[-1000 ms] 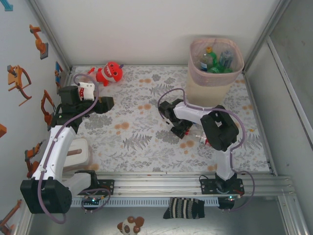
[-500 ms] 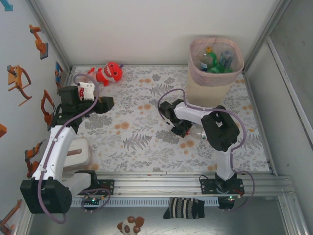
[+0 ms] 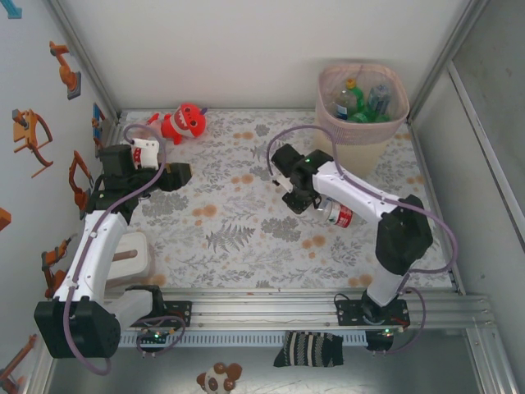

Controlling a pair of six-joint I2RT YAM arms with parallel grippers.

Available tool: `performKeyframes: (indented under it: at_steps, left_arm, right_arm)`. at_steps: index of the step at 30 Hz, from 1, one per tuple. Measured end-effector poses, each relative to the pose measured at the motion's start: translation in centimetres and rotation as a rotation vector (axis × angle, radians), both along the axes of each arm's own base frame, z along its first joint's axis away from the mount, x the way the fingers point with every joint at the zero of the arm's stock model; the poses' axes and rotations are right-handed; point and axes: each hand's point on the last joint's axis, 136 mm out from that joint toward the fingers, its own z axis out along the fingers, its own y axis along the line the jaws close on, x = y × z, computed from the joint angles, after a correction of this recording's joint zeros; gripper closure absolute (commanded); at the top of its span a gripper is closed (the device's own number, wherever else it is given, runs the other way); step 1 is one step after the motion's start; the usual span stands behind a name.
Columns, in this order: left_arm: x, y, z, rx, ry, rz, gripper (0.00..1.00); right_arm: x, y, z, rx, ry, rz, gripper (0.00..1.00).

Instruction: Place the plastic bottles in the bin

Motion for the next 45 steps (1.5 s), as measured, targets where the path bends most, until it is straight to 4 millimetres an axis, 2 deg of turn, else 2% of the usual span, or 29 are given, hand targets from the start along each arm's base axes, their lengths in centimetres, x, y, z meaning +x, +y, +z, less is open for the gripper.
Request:
performKeyframes:
  at_steps: [9, 14, 18, 23, 26, 30, 35, 38, 40, 42, 45]
  left_arm:
    - [-0.1, 0.1, 0.4, 0.002, -0.014, 0.004, 0.31]
    - [-0.2, 0.1, 0.5, 0.001, -0.017, 0.003, 0.31]
    - [-0.2, 0.1, 0.5, 0.001, -0.017, 0.003, 0.31]
    - [-0.2, 0.1, 0.5, 0.001, -0.018, 0.003, 0.31]
    - [-0.2, 0.1, 0.5, 0.001, -0.018, 0.003, 0.31]
    - [-0.2, 0.0, 0.5, 0.0, -0.018, 0.002, 0.31]
    - [-0.1, 0.0, 0.6, -0.001, -0.021, 0.0, 0.31]
    - [-0.1, 0.0, 0.6, -0.001, -0.021, 0.0, 0.31]
    - [-0.1, 0.0, 0.6, -0.001, -0.021, 0.0, 0.31]
    - [-0.1, 0.0, 0.6, -0.001, -0.021, 0.0, 0.31]
    - [-0.1, 0.0, 0.5, -0.001, -0.017, 0.0, 0.31]
  right_arm:
    - [0.0, 2.2, 8.0, 0.277, -0.085, -0.025, 0.76]
    - [0.7, 1.8, 13.2, 0.442, -0.155, -0.083, 0.77]
    - [2.1, 0.7, 18.3, 0.589, -0.232, -0.158, 0.78]
    - [5.0, -2.1, 25.6, 0.781, -0.372, -0.275, 0.78]
    - [6.3, -4.2, 29.0, 0.86, -0.452, -0.333, 0.78]
    - [8.1, -6.9, 32.6, 0.96, -0.552, -0.409, 0.78]
    - [11.3, -10.4, 37.2, 1.071, -0.687, -0.491, 0.78]
    - [13.7, -12.3, 39.3, 1.119, -0.755, -0.524, 0.79]
    - [15.3, -13.3, 40.1, 1.134, -0.788, -0.543, 0.8]
    - [16.6, -14.3, 40.3, 1.137, -0.811, -0.565, 0.8]
    - [18.4, -15.8, 39.6, 1.12, -0.828, -0.605, 0.8]
